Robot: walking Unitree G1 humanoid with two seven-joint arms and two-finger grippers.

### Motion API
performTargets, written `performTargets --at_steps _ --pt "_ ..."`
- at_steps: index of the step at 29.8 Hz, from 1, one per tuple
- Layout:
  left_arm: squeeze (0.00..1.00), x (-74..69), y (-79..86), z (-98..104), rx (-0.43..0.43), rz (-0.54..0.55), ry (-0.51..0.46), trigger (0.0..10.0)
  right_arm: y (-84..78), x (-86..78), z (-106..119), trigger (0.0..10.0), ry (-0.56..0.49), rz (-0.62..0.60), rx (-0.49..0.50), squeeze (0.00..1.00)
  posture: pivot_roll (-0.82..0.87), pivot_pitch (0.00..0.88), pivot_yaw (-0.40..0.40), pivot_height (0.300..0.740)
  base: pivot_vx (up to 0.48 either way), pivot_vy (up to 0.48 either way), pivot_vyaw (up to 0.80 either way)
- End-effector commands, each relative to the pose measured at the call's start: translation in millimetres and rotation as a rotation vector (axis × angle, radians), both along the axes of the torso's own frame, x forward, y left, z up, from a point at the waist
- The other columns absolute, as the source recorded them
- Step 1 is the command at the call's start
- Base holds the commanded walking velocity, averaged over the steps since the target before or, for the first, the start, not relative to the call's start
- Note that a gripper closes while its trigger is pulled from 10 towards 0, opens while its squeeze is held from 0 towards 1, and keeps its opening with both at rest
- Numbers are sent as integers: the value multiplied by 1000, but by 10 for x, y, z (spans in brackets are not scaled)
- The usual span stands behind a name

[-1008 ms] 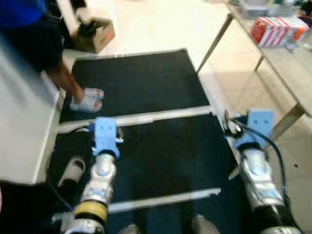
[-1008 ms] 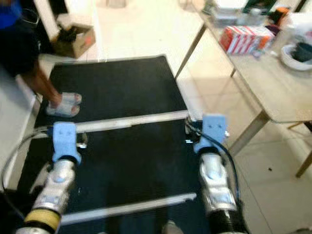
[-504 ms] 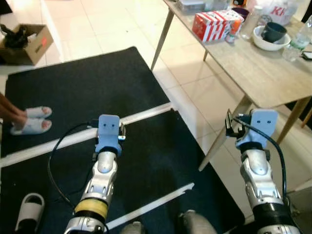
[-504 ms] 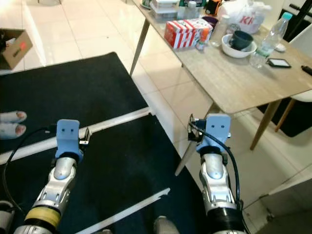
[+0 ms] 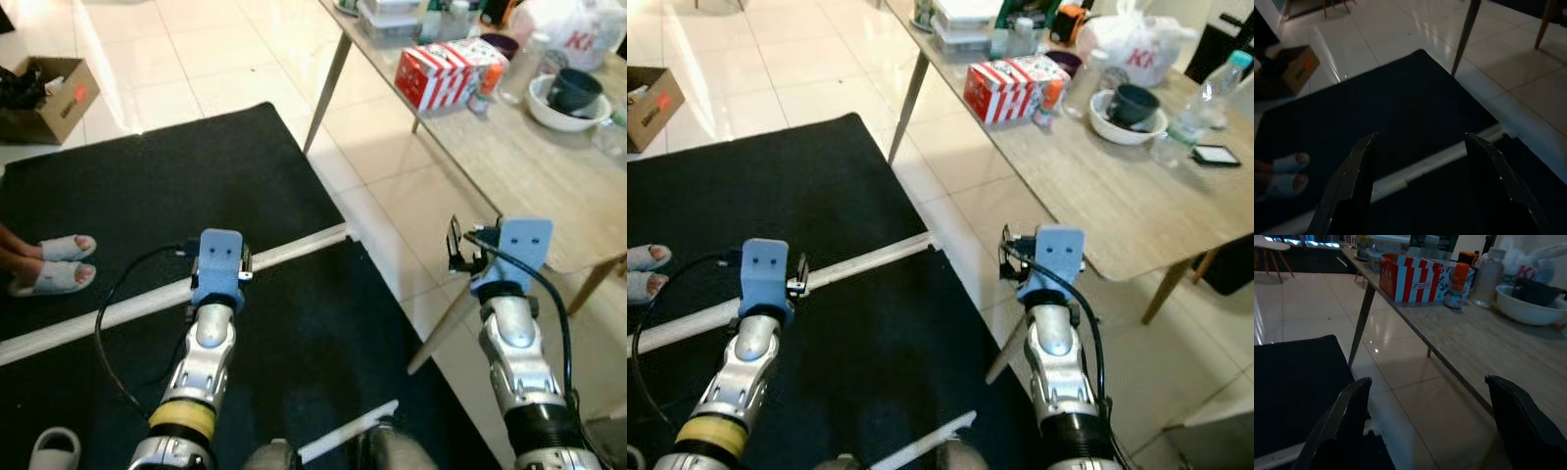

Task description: Restocking fridge

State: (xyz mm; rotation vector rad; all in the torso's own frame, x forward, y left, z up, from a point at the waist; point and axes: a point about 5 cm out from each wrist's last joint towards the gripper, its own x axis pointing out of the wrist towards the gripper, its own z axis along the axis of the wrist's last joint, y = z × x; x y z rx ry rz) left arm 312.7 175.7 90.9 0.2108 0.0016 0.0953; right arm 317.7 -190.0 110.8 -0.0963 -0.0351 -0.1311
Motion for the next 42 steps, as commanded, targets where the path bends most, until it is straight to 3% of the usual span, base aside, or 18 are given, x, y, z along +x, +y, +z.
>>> performTargets --at_steps 1,18,42 --pt "0 -28 -4 -43 21 -9 20 10000 -47 -31 -20 10000 6 -14 -3 0 -36 147 -28 740 480 0 0" --pt "0 11 12 5 -17 7 17 10000 -35 -13 14 10000 -7 -9 15 0 -33 146 -25 740 480 0 0" --pt "0 17 8 12 -20 6 17 10000 -57 -6 16 10000 -6 -10 18 0 -32 136 -27 740 480 0 -754"
